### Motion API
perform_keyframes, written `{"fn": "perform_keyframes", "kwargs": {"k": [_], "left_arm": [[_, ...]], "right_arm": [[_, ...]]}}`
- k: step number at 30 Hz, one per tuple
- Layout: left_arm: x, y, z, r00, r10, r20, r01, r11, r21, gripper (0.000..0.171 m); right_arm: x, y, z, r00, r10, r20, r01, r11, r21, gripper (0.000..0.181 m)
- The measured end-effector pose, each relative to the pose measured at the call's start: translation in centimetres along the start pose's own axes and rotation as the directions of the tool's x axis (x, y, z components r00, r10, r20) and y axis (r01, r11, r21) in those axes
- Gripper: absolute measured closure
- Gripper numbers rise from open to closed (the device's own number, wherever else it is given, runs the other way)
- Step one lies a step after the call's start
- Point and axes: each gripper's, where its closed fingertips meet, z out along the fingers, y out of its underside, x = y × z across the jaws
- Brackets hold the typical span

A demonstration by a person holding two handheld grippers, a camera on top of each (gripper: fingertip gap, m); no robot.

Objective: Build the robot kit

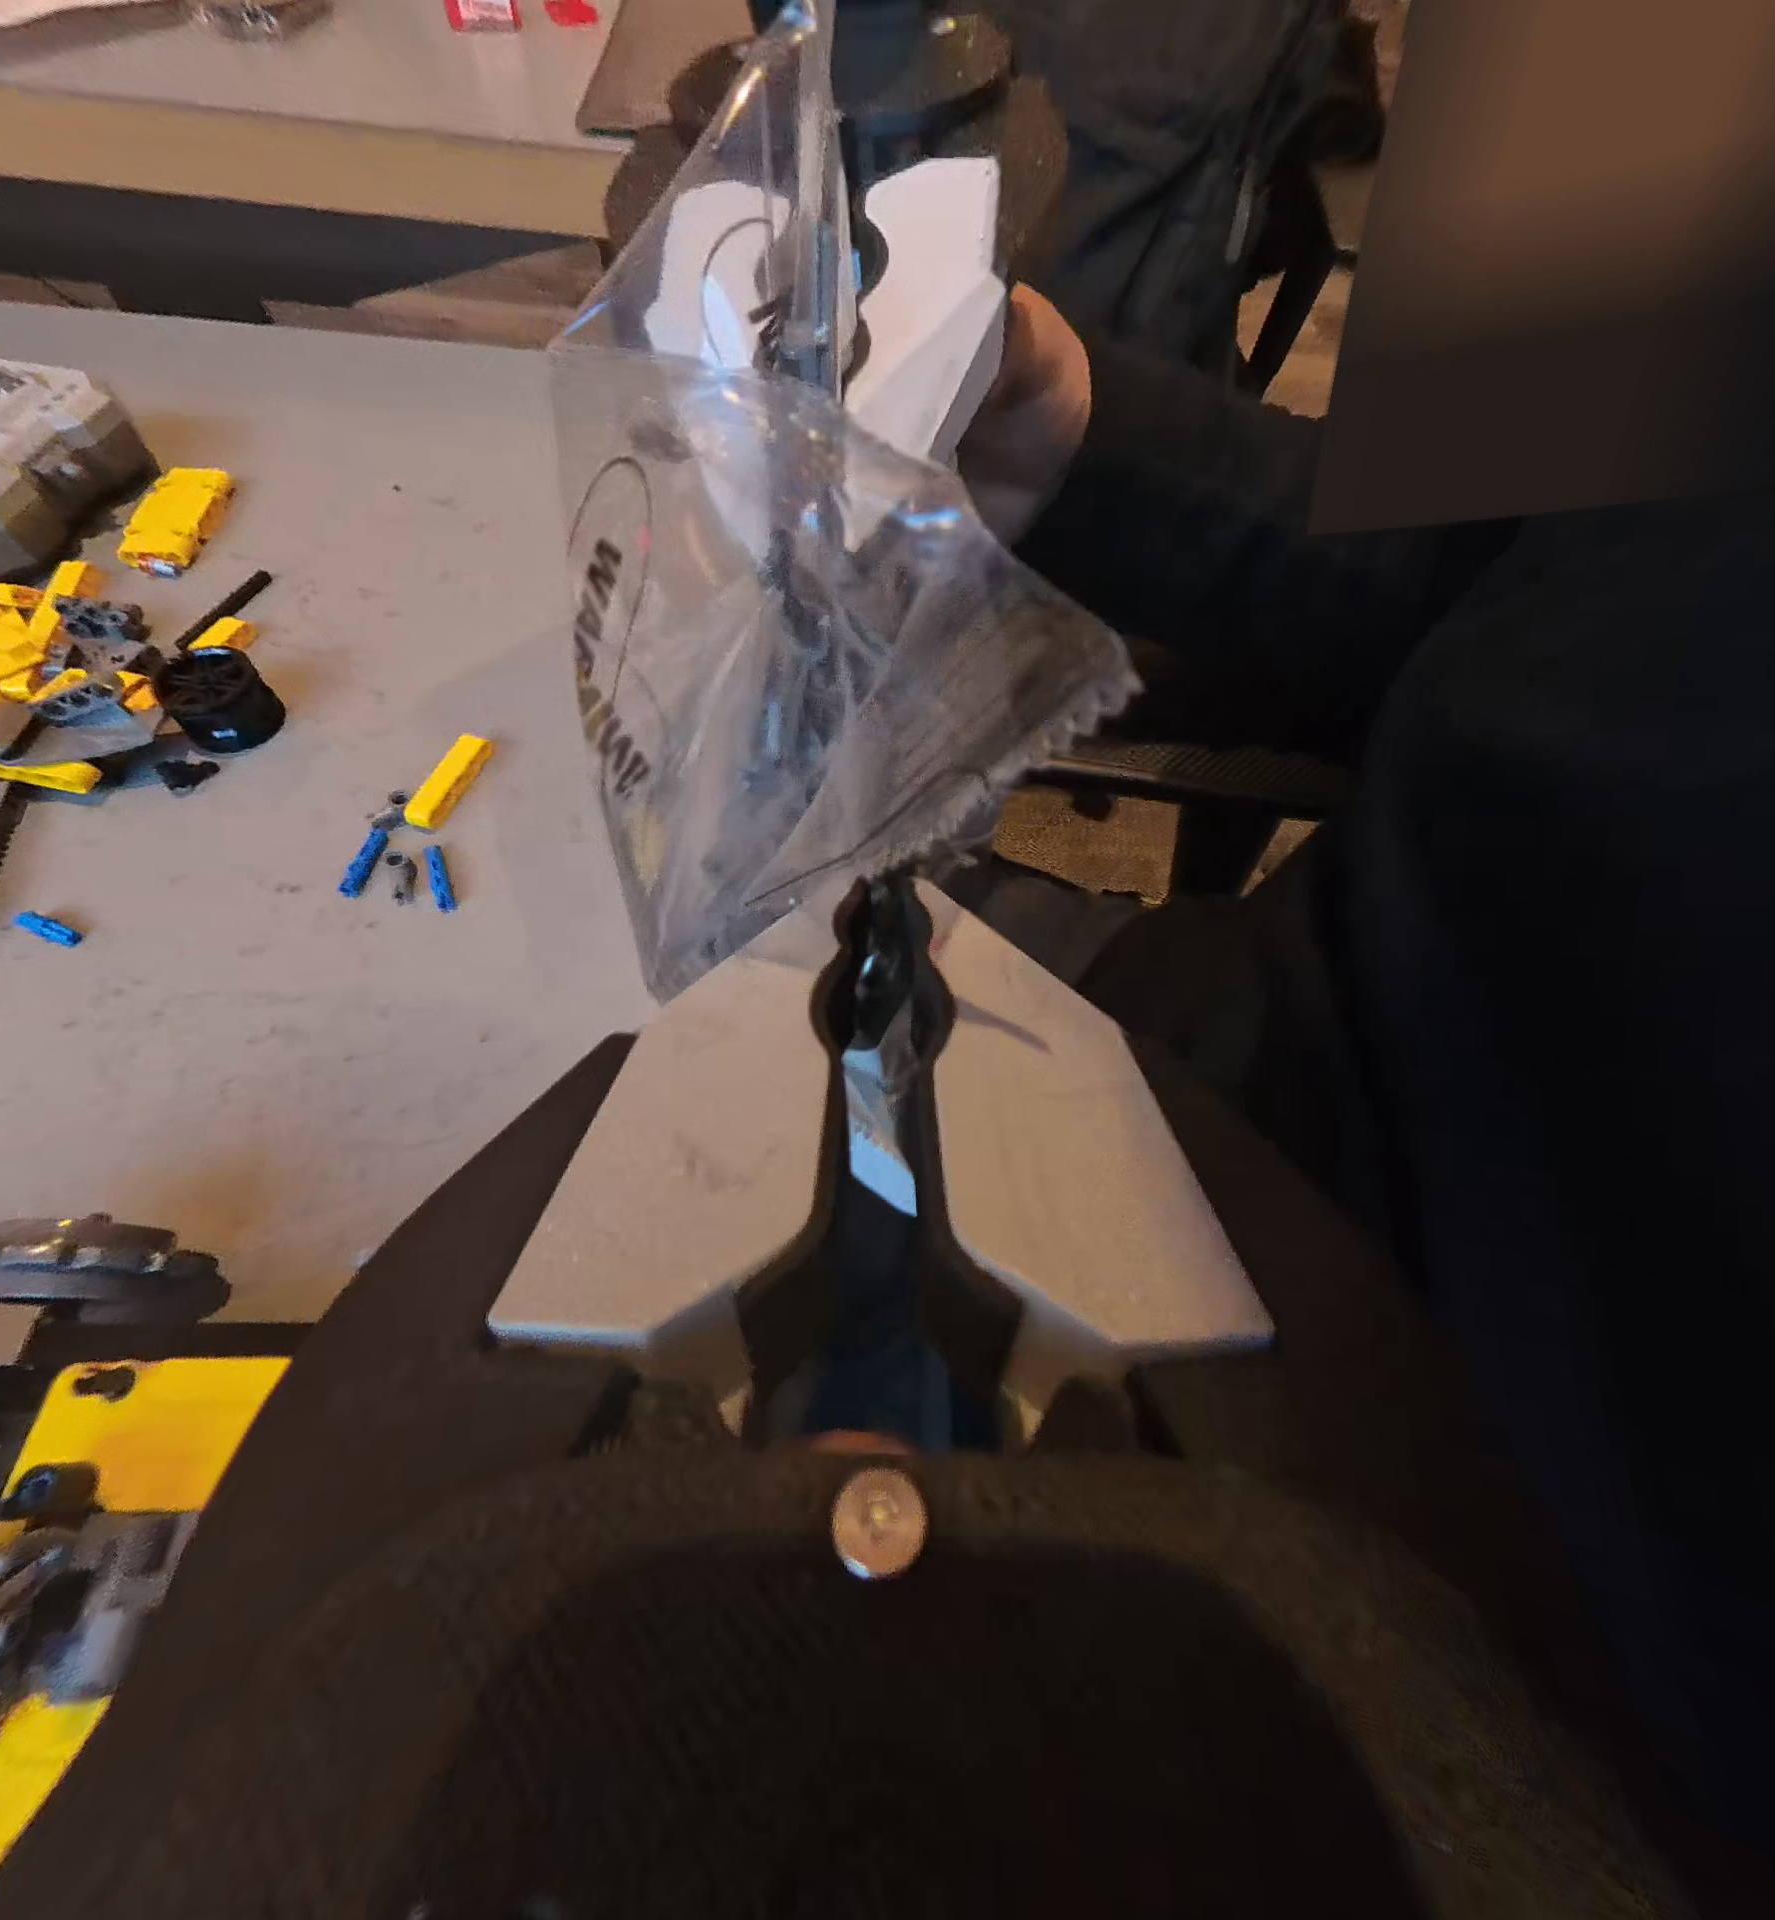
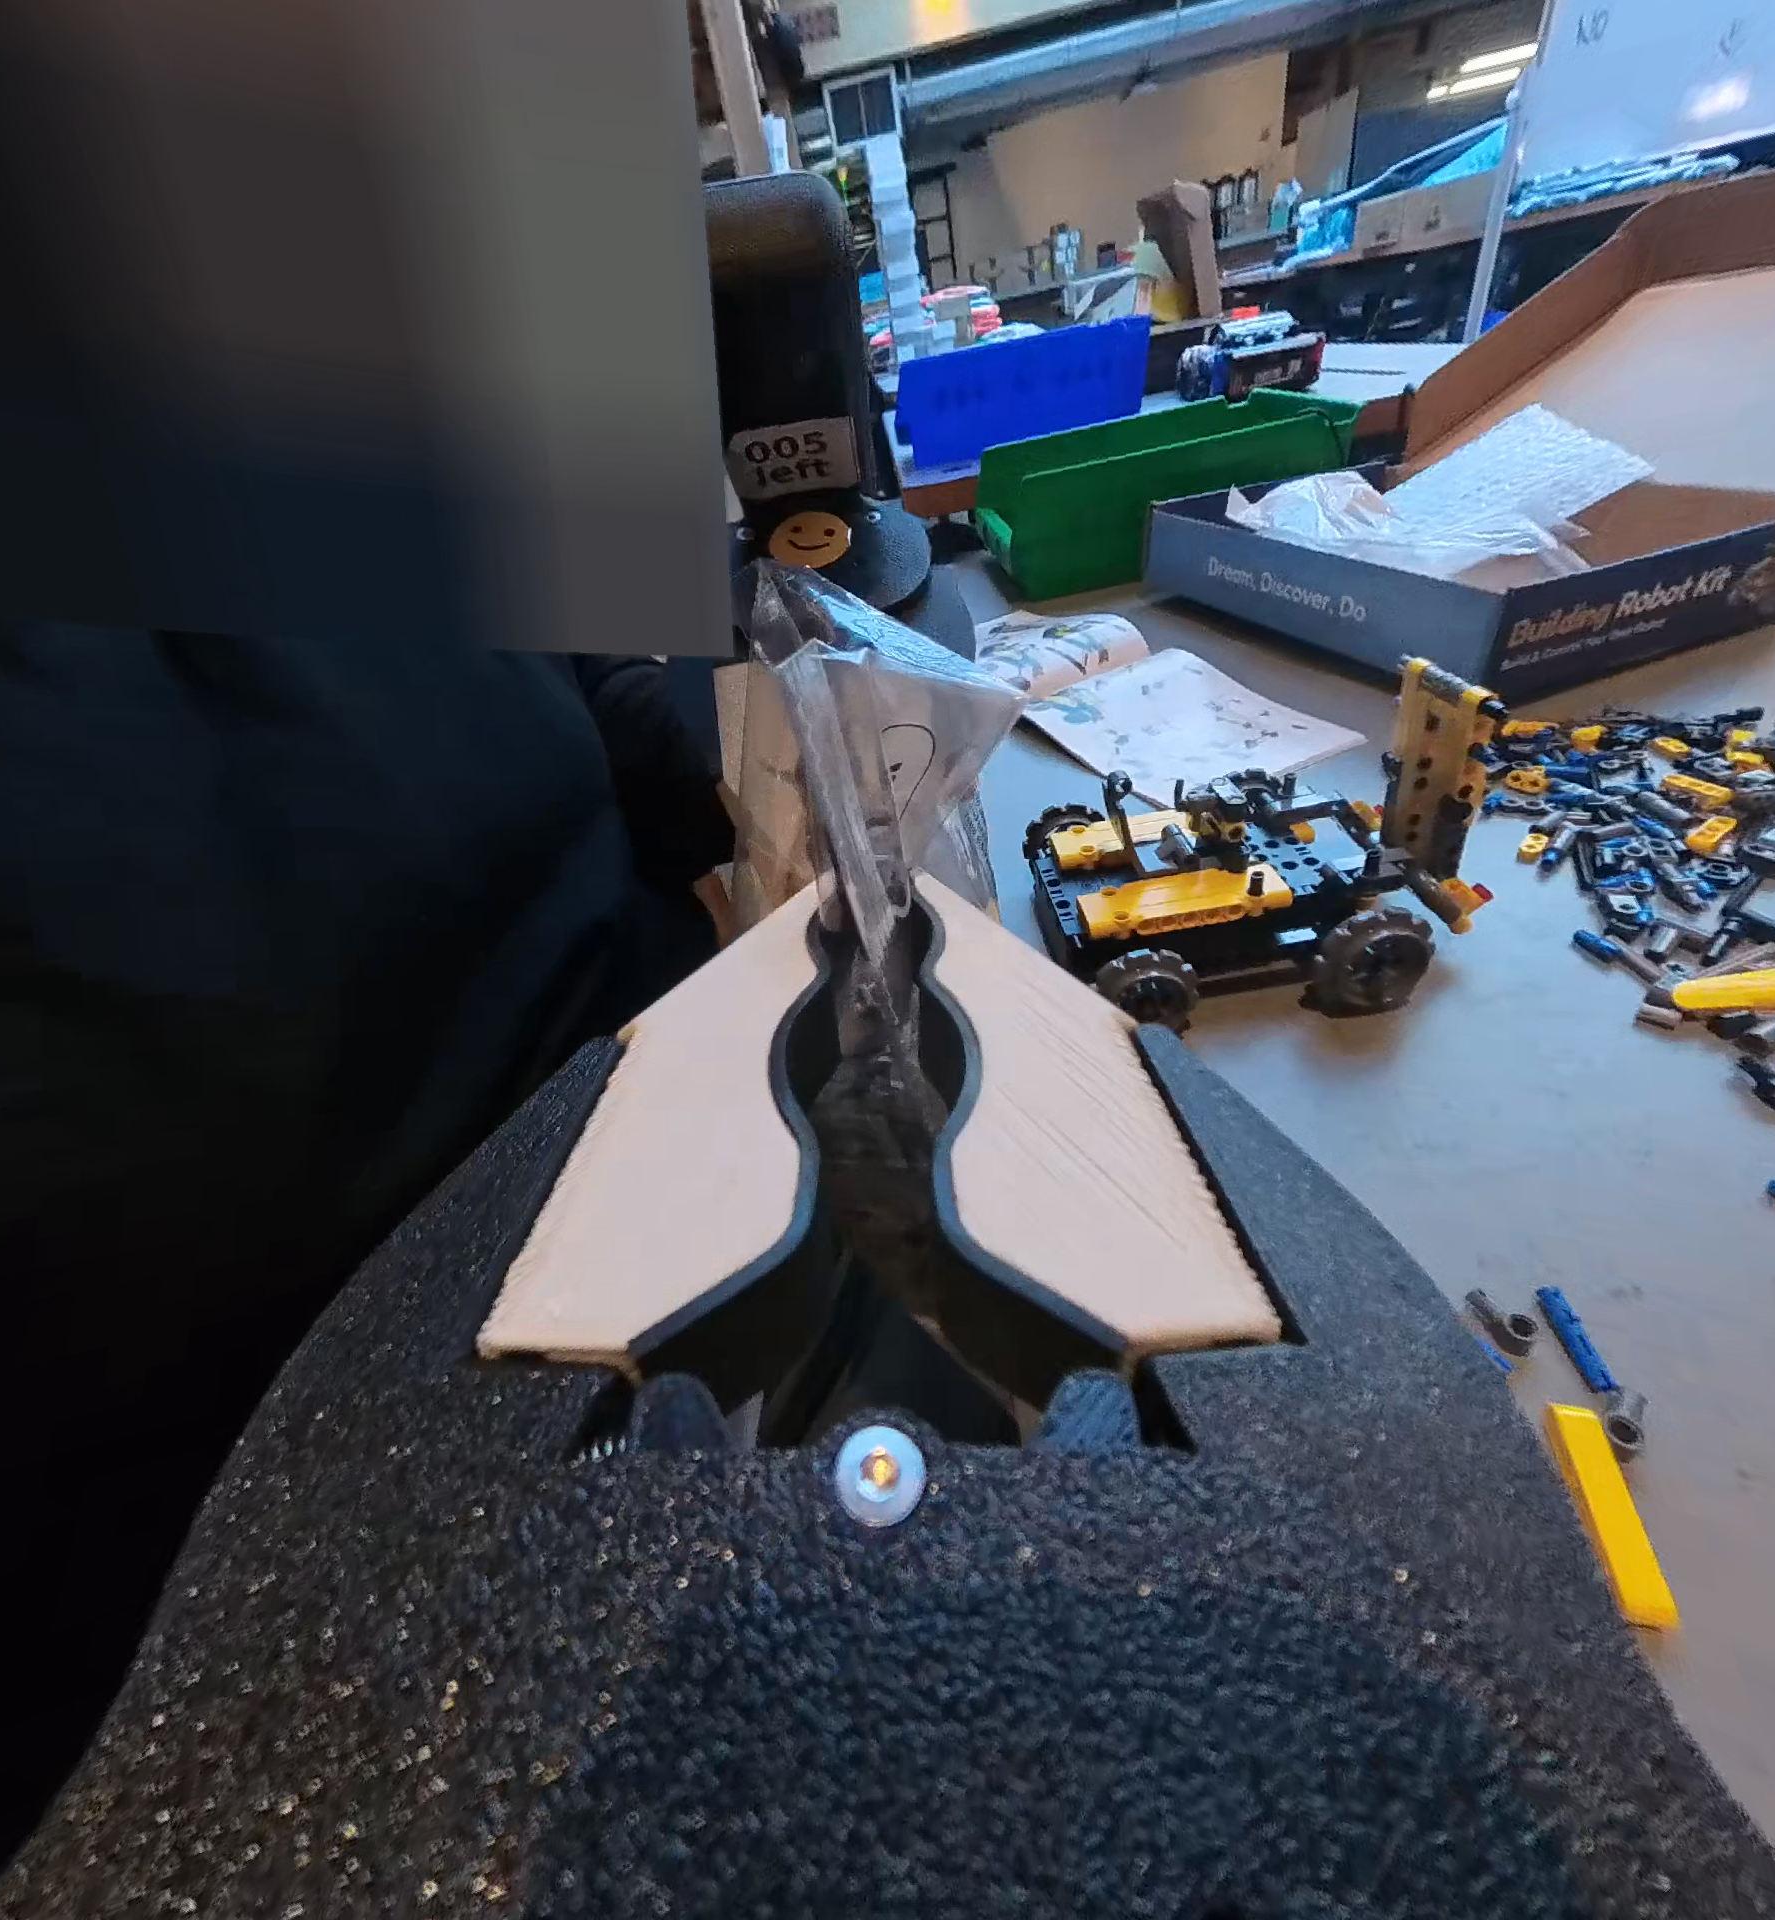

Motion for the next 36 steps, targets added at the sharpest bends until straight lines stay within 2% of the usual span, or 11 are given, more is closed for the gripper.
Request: {"fn": "perform_keyframes", "kwargs": {"k": [5,8,12,16,19,22,23,25,28,30,36], "left_arm": [[-2.3,-0.6,-1.7,0.994,-0.025,0.11,0.021,0.999,0.029,0.143],[-1.5,-1.2,-1.8,0.997,-0.048,0.053,0.045,0.997,0.055,0.142],[-1.0,-0.7,-1.6,0.999,-0.023,0.043,0.022,1.0,0.017,0.137],[-3.3,-1.9,-4.6,0.983,0.022,0.184,-0.034,0.997,0.062,0.136],[-3.2,-2.9,-6.0,0.991,-0.051,0.127,0.035,0.991,0.127,0.13],[-1.6,-1.9,-4.1,0.991,-0.132,0.005,0.132,0.989,0.062,0.102],[-0.8,-1.7,-3.3,0.993,-0.12,-0.023,0.121,0.992,0.044,0.102],[-0.1,-1.2,-2.2,0.998,-0.067,-0.02,0.068,0.997,0.029,0.128],[-0.1,-0.5,-2.0,0.999,-0.052,0.012,0.052,0.999,0.008,0.155],[-0.1,-1.0,-2.3,0.998,-0.066,0.009,0.065,0.997,0.047,0.168],[-0.9,-0.8,-2.0,0.996,-0.053,0.068,0.05,0.998,0.043,0.171]], "right_arm": [[0.7,-0.7,-0.7,0.999,0.02,-0.038,-0.018,0.999,0.043,0.175],[0.3,-0.9,-0.5,1.0,0.02,-0.021,-0.019,0.998,0.053,0.175],[0.1,-0.6,0.0,1.0,0.027,-0.009,-0.026,0.999,0.035,0.175],[0.1,-0.3,-0.5,1.0,0.004,-0.026,-0.004,1.0,0.009,0.175],[-0.4,-1.0,-0.8,1.0,0.012,-0.008,-0.012,0.998,0.056,0.175],[-1.2,-1.4,0.0,0.999,0.027,0.045,-0.031,0.996,0.079,0.175],[-1.4,-1.3,0.5,0.998,0.029,0.059,-0.033,0.997,0.068,0.175],[-1.6,-0.6,1.5,0.998,0.02,0.057,-0.022,0.999,0.028,0.174],[-1.1,0.2,1.9,1.0,0.009,0.008,-0.009,1.0,-0.015,0.175],[-0.8,0.1,1.7,1.0,0.016,-0.017,-0.017,1.0,-0.016,0.174],[1.2,0.8,0.8,0.988,0.028,-0.15,-0.04,0.996,-0.08,0.158]]}}
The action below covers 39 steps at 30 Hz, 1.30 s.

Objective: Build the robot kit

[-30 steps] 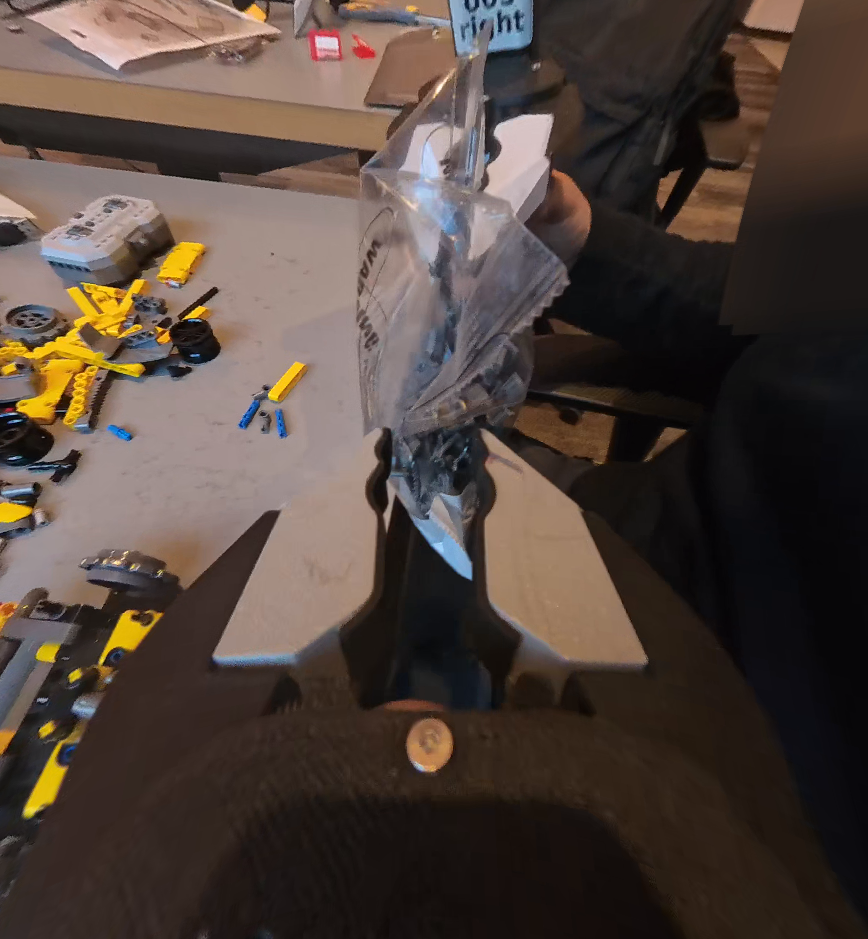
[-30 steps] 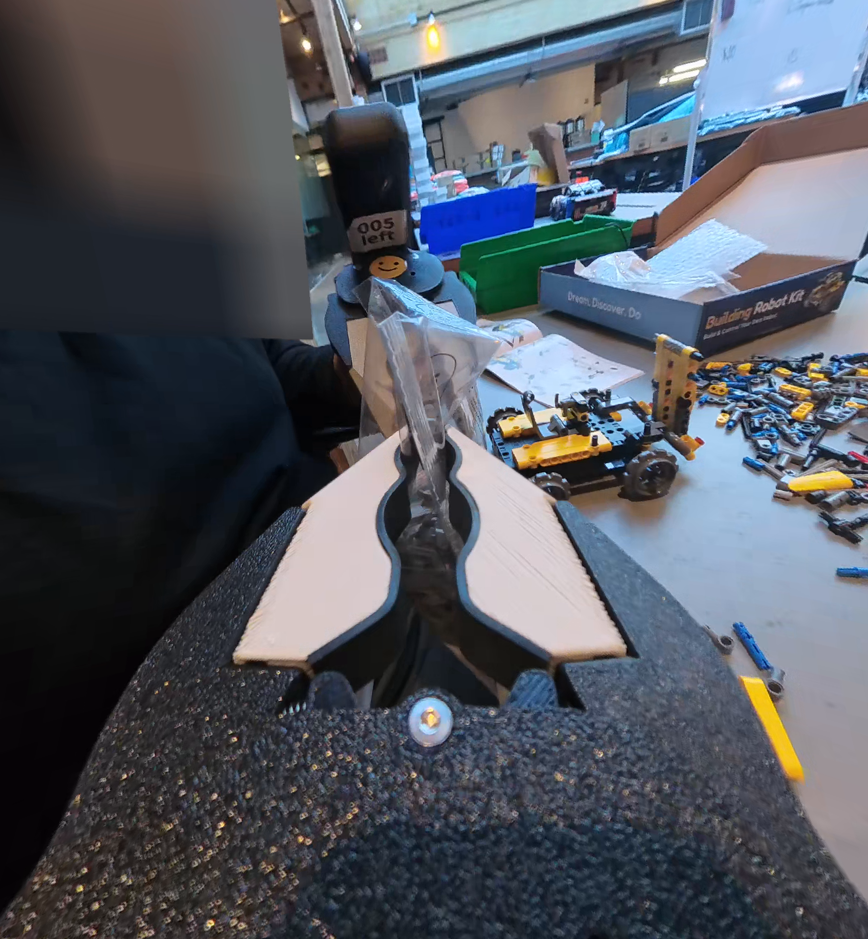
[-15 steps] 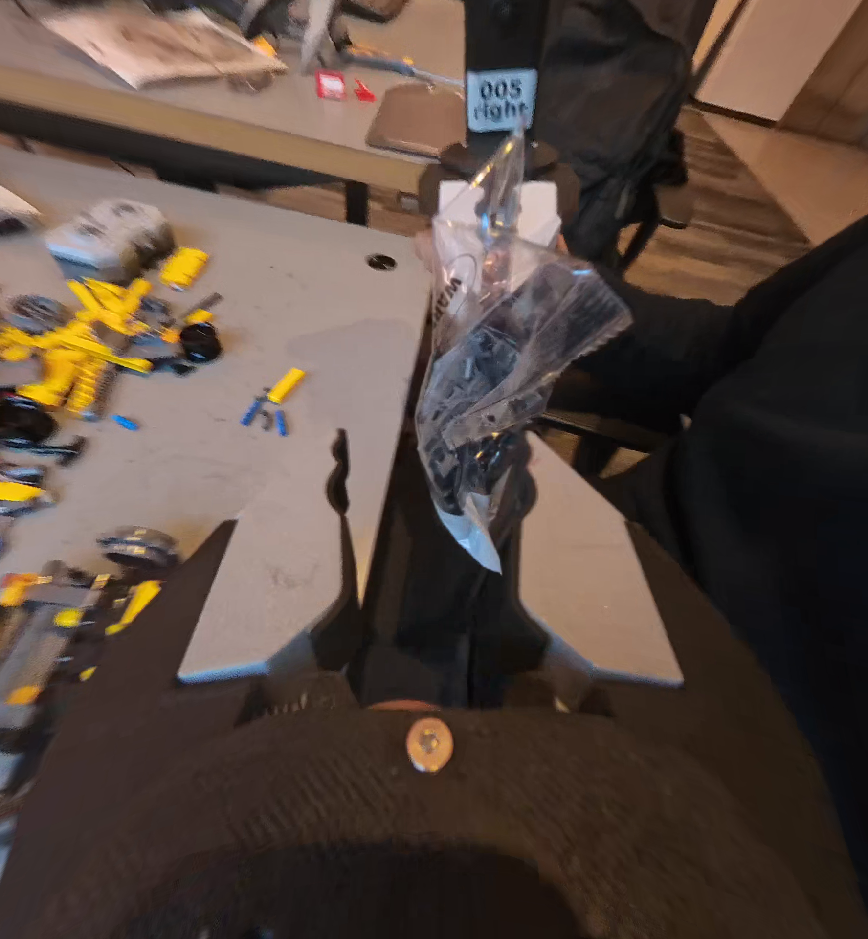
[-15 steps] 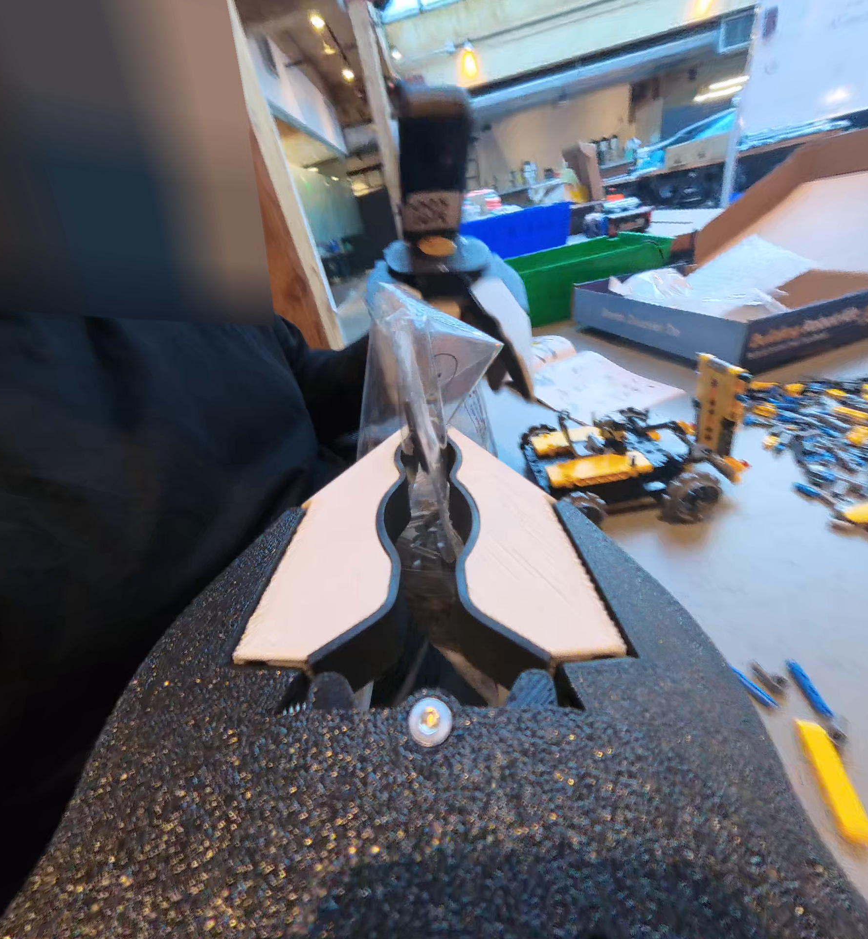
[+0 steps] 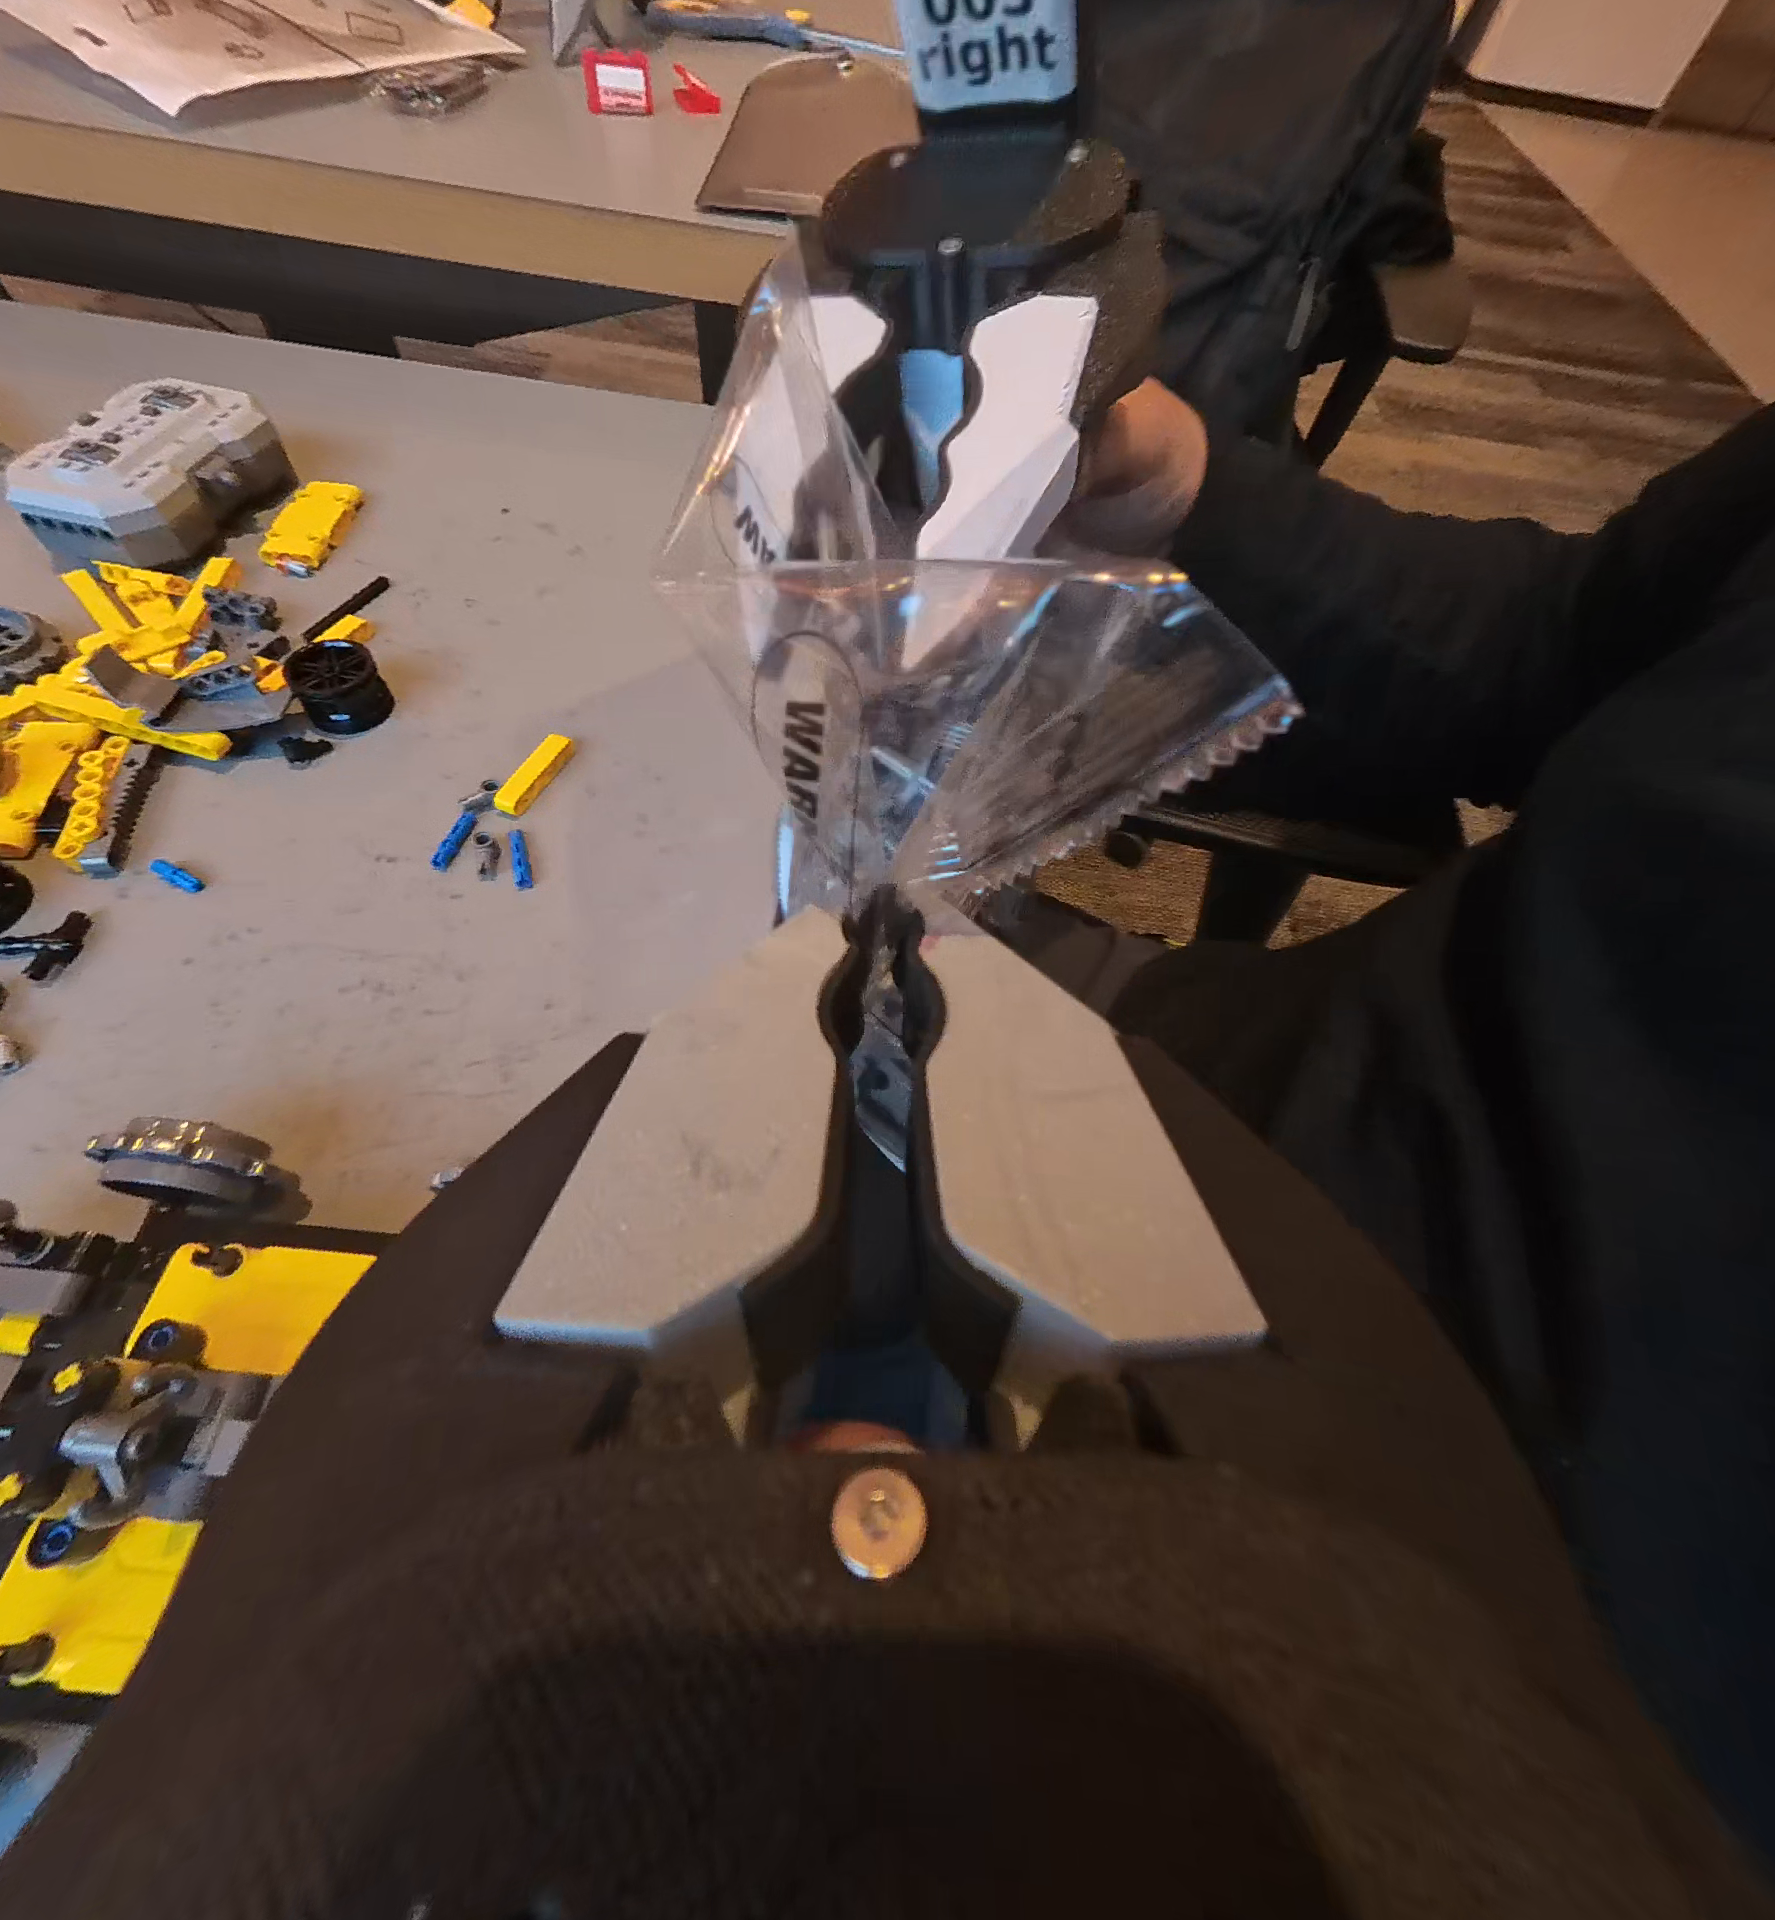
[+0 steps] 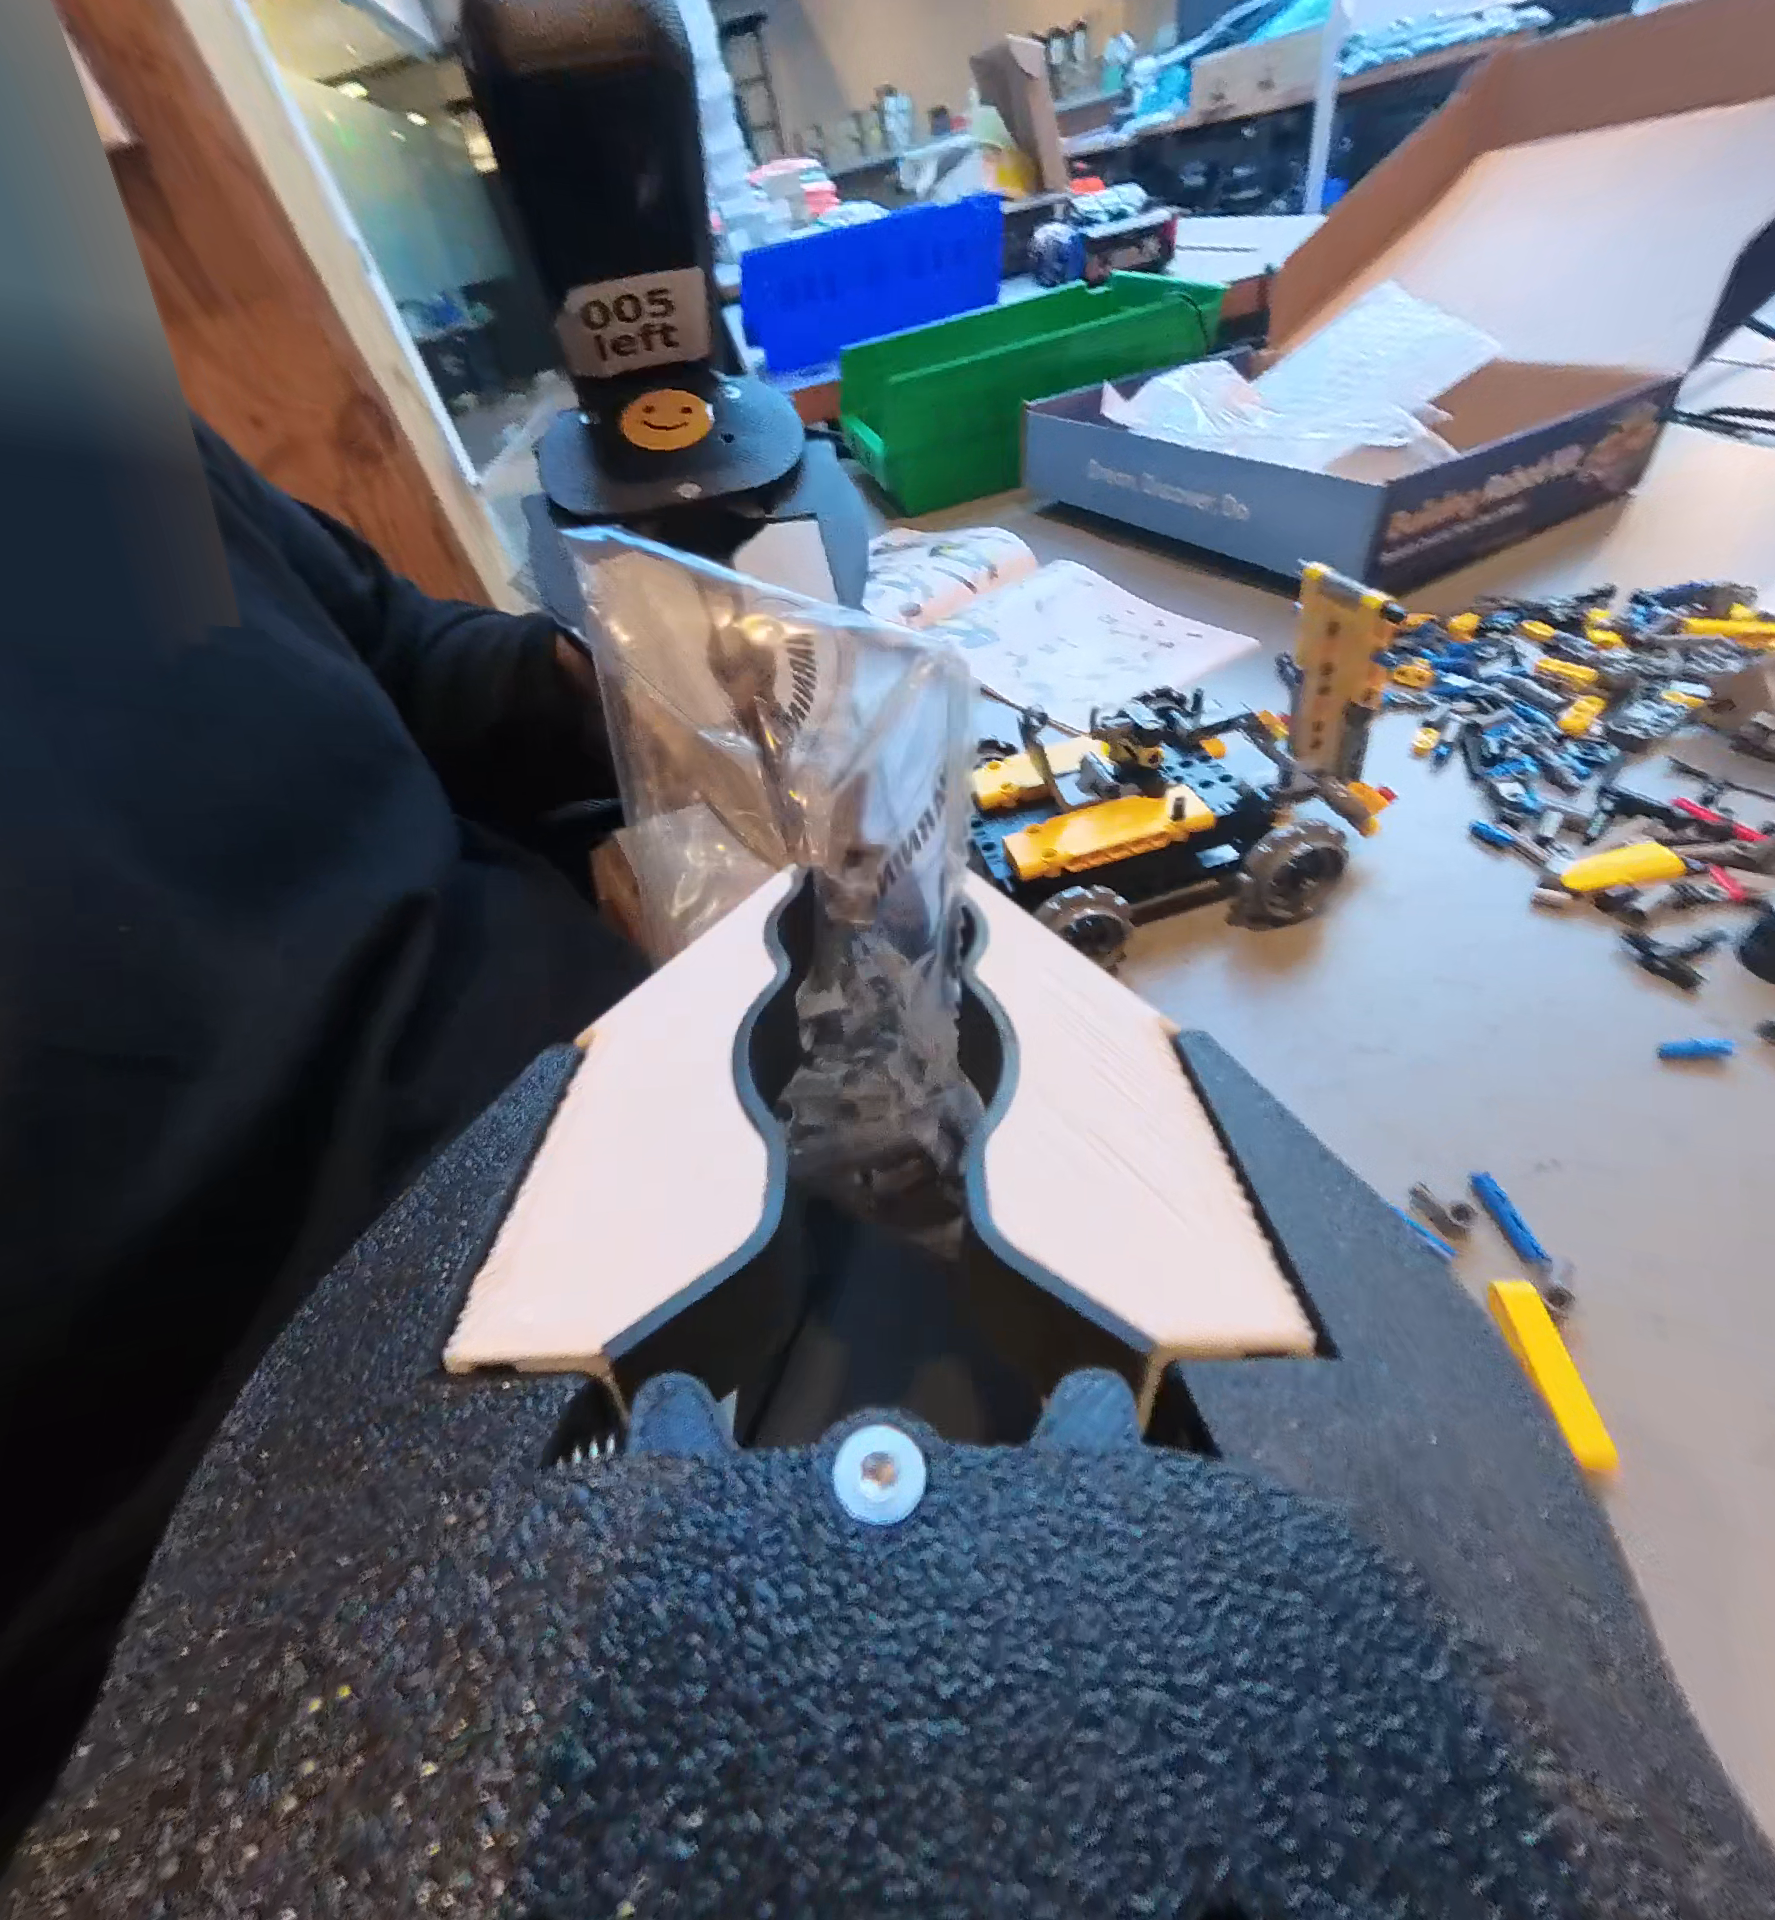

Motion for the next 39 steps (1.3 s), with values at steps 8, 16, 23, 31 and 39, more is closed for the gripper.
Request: {"fn": "perform_keyframes", "kwargs": {"k": [8,16,23,31,39], "left_arm": [[-0.9,-0.3,0.2,0.999,-0.013,0.044,0.012,0.999,0.039,0.171],[-0.8,-0.4,0.5,0.999,-0.025,0.031,0.023,0.998,0.058,0.171],[-0.4,0.0,0.9,0.999,-0.025,0.028,0.024,0.999,0.036,0.171],[-1.5,-0.1,0.4,0.997,-0.064,0.053,0.061,0.997,0.053,0.171],[0.3,0.3,1.7,0.999,-0.033,-0.006,0.033,0.999,0.011,0.171]], "right_arm": [[3.3,0.0,-3.1,0.969,-0.024,-0.247,0.015,0.999,-0.037,0.142],[-0.2,-2.3,-3.4,0.997,-0.035,-0.071,0.042,0.993,0.108,0.146],[-1.4,0.1,0.8,0.966,-0.236,-0.108,0.232,0.971,-0.051,0.152],[0.2,-0.8,-1.4,0.936,-0.266,-0.232,0.256,0.964,-0.073,0.141],[0.3,3.1,2.5,0.905,-0.367,-0.216,0.308,0.914,-0.265,0.125]]}}
